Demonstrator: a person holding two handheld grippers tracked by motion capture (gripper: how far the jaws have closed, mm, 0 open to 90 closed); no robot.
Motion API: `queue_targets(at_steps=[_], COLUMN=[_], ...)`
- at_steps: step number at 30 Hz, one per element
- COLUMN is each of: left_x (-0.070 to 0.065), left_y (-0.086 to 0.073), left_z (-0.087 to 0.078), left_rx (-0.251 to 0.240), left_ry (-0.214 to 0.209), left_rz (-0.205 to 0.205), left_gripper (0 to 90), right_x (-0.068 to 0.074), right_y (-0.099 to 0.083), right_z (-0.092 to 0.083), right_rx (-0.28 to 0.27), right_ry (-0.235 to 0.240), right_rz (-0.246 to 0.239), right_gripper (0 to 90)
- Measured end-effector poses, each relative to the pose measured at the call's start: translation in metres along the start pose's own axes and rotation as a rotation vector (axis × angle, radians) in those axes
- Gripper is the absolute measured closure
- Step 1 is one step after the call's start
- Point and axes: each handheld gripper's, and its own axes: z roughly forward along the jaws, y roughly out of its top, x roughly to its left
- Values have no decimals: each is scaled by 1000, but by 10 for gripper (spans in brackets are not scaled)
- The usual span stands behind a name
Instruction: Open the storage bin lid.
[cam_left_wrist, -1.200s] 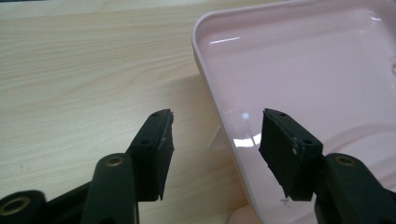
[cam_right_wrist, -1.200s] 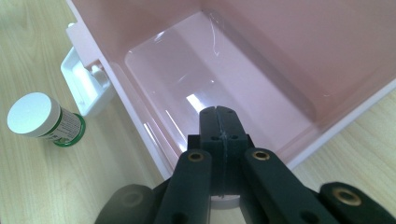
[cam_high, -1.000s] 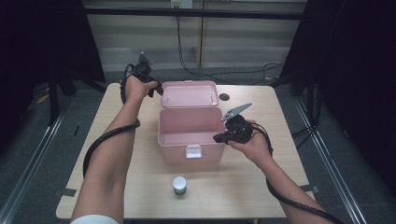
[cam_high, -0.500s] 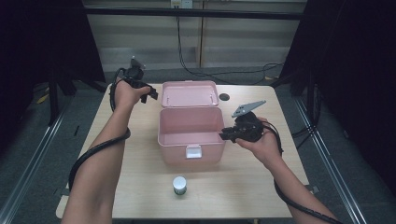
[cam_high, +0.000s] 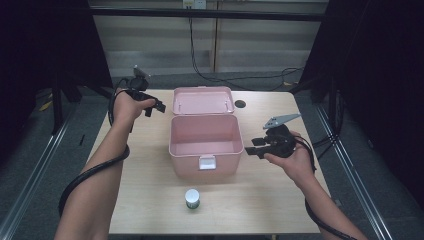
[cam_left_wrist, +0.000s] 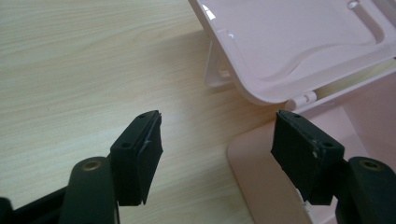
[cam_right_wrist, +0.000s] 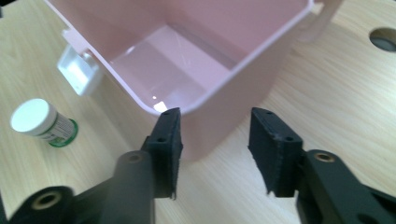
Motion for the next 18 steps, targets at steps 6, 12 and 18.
queue_targets(at_steps=[6, 12, 18], left_x=[4, 6, 5], left_y=[-11, -19, -25], left_z=[-1, -3, -4], left_rx=[7, 18, 22], left_ry=[8, -2, -14], left_rz=[-9, -2, 4], left_gripper=[310, 291, 276], right_x=[-9, -14, -19], right_y=[-18, -34, -48], right_z=[1, 3, 5], right_rx=[11, 22, 16], right_ry=[-13, -23, -22], right_rz=[34, 73, 92], right_gripper=[463, 408, 370])
